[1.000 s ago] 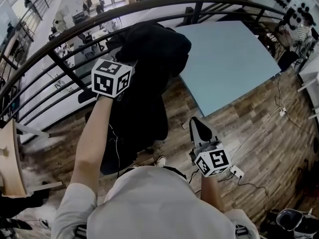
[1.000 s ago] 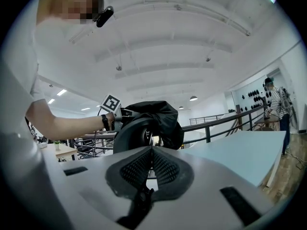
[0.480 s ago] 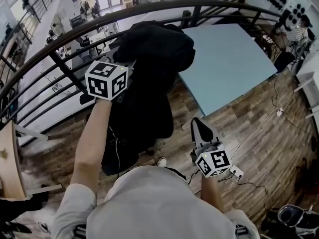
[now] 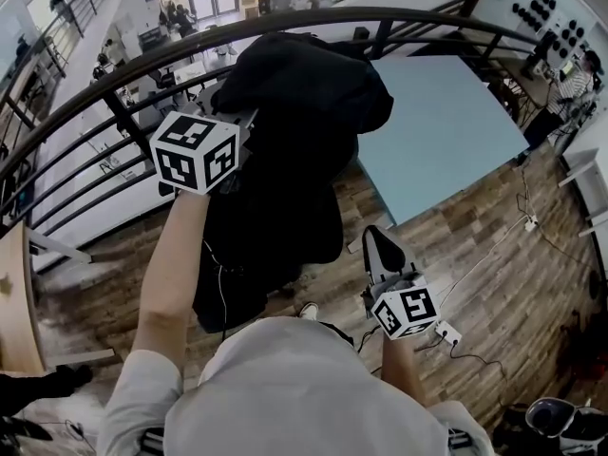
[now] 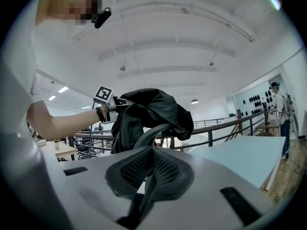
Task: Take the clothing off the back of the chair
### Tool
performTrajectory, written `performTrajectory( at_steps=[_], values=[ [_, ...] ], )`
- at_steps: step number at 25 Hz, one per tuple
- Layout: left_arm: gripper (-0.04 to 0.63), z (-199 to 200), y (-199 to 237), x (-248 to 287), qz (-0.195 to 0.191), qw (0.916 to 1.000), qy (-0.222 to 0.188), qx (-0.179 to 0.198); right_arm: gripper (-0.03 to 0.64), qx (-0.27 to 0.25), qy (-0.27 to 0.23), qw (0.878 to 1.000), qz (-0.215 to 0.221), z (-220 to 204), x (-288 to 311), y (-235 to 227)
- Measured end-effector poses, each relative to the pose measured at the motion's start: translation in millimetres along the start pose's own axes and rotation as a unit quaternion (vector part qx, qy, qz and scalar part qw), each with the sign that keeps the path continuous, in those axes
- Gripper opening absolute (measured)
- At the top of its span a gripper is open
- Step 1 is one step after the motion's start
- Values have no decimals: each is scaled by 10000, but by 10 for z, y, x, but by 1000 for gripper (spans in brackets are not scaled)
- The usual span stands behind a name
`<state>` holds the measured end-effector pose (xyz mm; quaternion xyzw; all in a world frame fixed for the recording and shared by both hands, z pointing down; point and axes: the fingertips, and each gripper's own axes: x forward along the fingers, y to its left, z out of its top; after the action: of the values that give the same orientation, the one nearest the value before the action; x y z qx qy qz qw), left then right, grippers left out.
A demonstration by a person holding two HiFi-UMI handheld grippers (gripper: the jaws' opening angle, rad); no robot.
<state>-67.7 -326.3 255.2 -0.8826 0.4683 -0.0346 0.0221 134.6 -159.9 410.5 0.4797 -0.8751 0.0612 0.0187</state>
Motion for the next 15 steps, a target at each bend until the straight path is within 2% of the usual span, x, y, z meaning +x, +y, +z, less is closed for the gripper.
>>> performTrajectory(
  at_steps=[5,15],
  values=[
    [86,86,31,-187,65,9998,-66,186,20,-10,-43,10000,6,5,24,88],
    [86,153,107,-447,106,9997,-165,156,20,-70,-95,9999,-106,86,18,110]
  ],
)
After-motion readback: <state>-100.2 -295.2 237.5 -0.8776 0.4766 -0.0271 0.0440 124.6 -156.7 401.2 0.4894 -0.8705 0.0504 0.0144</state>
